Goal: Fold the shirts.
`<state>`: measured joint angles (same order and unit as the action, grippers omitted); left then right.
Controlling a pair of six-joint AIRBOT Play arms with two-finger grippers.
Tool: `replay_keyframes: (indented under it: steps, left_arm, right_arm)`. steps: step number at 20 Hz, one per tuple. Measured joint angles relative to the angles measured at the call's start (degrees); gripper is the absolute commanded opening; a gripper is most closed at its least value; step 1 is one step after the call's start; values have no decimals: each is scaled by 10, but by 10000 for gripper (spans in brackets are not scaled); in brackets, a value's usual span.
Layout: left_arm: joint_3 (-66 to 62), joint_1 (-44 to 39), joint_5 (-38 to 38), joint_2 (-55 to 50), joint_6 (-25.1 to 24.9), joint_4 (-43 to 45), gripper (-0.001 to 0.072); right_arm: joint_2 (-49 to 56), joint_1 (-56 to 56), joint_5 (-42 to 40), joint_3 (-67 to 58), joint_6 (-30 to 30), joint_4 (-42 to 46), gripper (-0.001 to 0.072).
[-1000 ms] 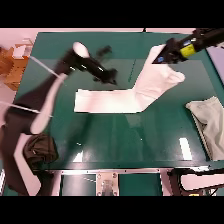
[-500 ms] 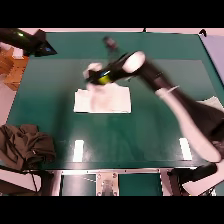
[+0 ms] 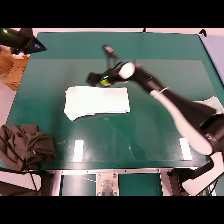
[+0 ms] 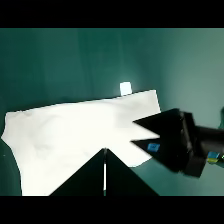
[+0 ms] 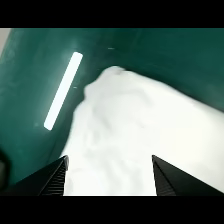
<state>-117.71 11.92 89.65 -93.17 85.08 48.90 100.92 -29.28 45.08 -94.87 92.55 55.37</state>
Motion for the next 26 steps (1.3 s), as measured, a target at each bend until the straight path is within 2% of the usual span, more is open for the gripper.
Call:
replay_keyframes:
  steps: [5, 9, 13, 14, 15, 16, 18, 22, 26]
  left_arm:
    - [0, 2, 0, 0, 1, -3, 20]
    - [0, 2, -1, 0, 4, -5, 20]
    - [0, 2, -1, 0, 4, -5, 20]
    - [0, 2, -1, 0, 4, -5, 20]
    - [0, 2, -1, 0, 4, -5, 20]
    - [0, 2, 0, 0, 4, -5, 20]
    - [0, 2, 5, 0, 4, -5, 20]
    - [0, 2, 11, 0, 4, -5, 20]
    - [0, 2, 14, 0, 4, -5, 20]
  right_arm:
    - [-21, 176, 139, 69, 0, 3, 585]
    - [-12, 222, 150, 169, -36, -66, 584]
    - [16, 201, 137, 206, -78, -153, 583]
    - [22, 190, 133, 209, -87, -171, 514]
    - [27, 180, 127, 211, -96, -184, 265]
    - [32, 173, 122, 211, -103, -192, 125]
    - [34, 166, 122, 195, -114, -203, 21]
    - [-2, 184, 136, 139, -106, -204, 19]
    - [-68, 270, 167, 67, -82, -168, 19]
